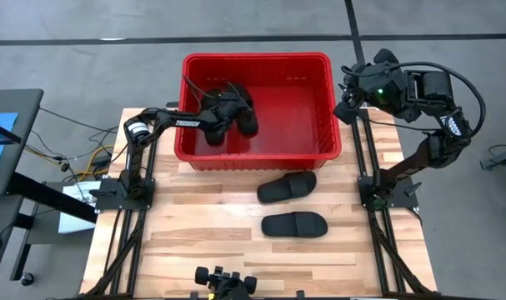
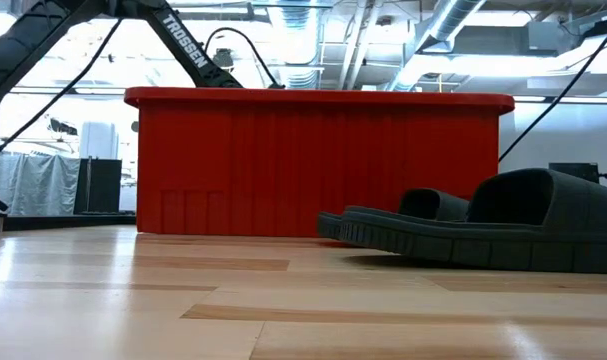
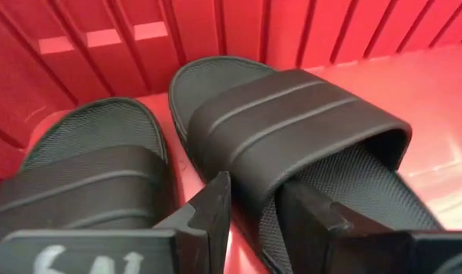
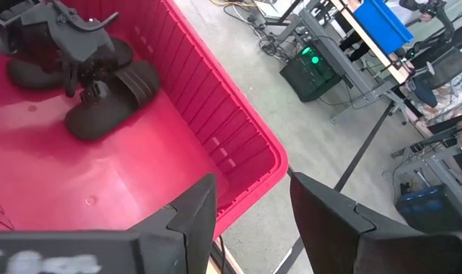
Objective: Pick and place slides into bin
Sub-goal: Put the black slide into the red bin
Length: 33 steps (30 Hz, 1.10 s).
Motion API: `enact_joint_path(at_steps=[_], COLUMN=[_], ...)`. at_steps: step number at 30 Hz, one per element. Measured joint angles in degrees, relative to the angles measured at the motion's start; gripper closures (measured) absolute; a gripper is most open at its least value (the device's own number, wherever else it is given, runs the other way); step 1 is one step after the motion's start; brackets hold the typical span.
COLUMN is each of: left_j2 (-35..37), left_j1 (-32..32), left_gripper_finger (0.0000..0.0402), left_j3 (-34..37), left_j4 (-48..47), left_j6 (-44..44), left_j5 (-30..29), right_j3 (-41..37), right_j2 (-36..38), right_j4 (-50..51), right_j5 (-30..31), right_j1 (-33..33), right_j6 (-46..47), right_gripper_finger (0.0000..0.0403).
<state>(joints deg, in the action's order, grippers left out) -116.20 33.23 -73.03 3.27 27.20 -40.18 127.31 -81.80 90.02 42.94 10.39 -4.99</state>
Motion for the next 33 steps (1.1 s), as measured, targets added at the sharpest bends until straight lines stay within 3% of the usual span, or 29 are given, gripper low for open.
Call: enact_joint_path(at_steps=[16,33], left_j2=[0.1,0.1], left_j1=[0.0,0.0], left_gripper_finger=[0.0309,0.0309], left_j3=[-9.1,-9.7], left_j4=[-13.0,-16.3], left_j6=[-10.8,-11.8], left_j5=[-4.2,-2.2], right_j3=[0.0,0.0], right_j2=[0.0,0.0], right_j4=[0.0,0.0], right_j5=[0.0,0.0], right_j1=[0.0,0.0], right_j6=[0.0,0.0], right_gripper_finger=[0.0242,0.0242])
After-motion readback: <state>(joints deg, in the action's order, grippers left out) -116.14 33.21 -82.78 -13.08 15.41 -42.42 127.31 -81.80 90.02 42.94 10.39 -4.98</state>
